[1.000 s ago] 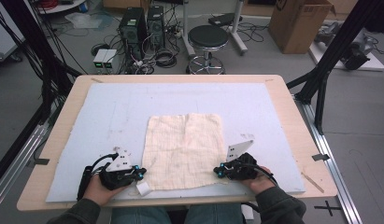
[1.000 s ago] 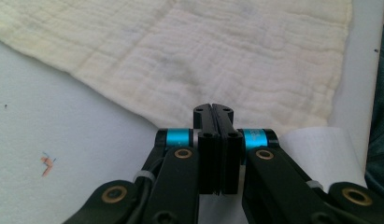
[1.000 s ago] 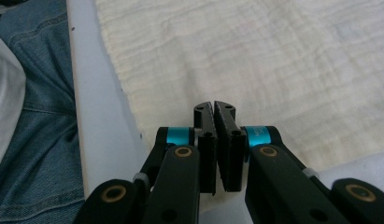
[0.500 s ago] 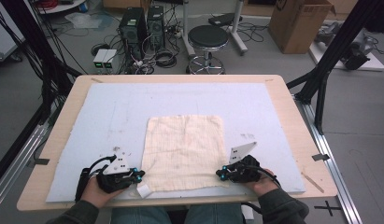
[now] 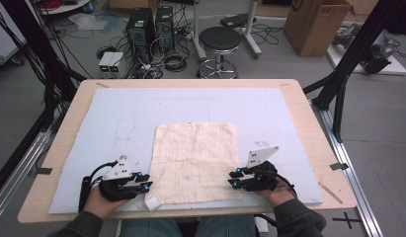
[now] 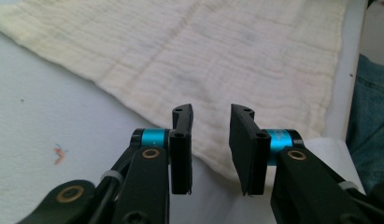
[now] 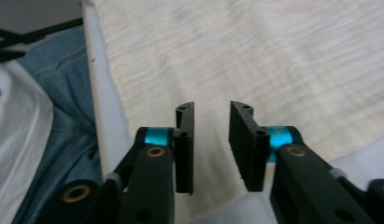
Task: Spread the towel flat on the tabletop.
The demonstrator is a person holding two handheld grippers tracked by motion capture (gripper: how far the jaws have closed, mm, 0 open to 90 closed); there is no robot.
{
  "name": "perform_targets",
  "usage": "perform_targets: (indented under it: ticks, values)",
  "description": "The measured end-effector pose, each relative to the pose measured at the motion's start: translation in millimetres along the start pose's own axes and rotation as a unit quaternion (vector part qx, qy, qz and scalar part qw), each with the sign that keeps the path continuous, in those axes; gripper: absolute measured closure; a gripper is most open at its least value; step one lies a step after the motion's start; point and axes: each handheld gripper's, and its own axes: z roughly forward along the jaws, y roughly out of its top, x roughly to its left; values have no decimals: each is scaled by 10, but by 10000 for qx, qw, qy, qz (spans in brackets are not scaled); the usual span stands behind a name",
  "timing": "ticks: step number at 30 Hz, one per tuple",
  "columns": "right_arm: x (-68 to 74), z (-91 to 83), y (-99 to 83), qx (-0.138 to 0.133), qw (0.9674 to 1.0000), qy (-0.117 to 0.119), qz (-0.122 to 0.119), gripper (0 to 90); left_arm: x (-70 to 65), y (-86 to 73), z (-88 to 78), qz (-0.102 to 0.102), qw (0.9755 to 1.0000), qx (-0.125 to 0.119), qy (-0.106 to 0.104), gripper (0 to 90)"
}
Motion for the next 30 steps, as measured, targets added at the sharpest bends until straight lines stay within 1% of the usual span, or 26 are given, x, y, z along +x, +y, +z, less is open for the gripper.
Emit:
perform_targets:
  ticks: [2,3,4,5,6,7,8,11,12,13,15,17,18,22,25,28,30]
  values:
    - [-20,-5,10,-83,9999,-104,55,643,27,7,3,-45,10000,-74,15,660]
    - [-30,-6,16,-126,9998,-110,107,631,40,14,1,-43,10000,-71,46,657]
    - [-46,-7,23,-162,9997,-140,106,603,50,22,5,-86,9999,-94,55,647]
    - [-52,-7,28,-180,9995,-179,171,583,63,32,7,-109,9999,-98,68,635]
    - [-71,-4,34,-225,9994,-190,169,570,69,41,12,-138,9998,-127,91,622]
    - [-81,-5,40,-240,9993,-192,219,544,79,49,15,-119,9998,-132,91,621]
    - [-94,-3,46,-279,9990,-261,213,522,81,56,17,-142,9998,-138,103,620]
    - [-125,-5,72,-346,9984,-354,287,470,97,83,25,-168,9997,-175,104,607]
    - [-140,-1,81,-385,9980,-400,299,448,96,90,33,-212,9994,-231,117,605]
    - [-150,-1,91,-393,9977,-431,349,432,107,99,29,-174,9996,-198,117,600]
    - [-170,-3,106,-432,9968,-552,375,399,106,114,34,-212,9994,-260,121,596]
    - [-198,-4,117,-466,9962,-624,400,390,111,131,35,-216,9992,-302,120,594]
    - [-207,-5,121,-457,9957,-694,400,370,109,138,38,-241,9991,-314,116,587]
    - [-263,5,123,-456,9952,-738,453,336,138,156,49,-291,9989,-359,117,552]
    - [-296,9,141,-443,9946,-793,499,300,159,178,54,-307,9988,-326,172,501]
    - [-318,5,169,-486,9937,-849,539,260,153,192,66,-305,9989,-302,190,477]
    - [-331,0,186,-509,9934,-872,539,253,154,194,74,-310,9988,-296,219,459]
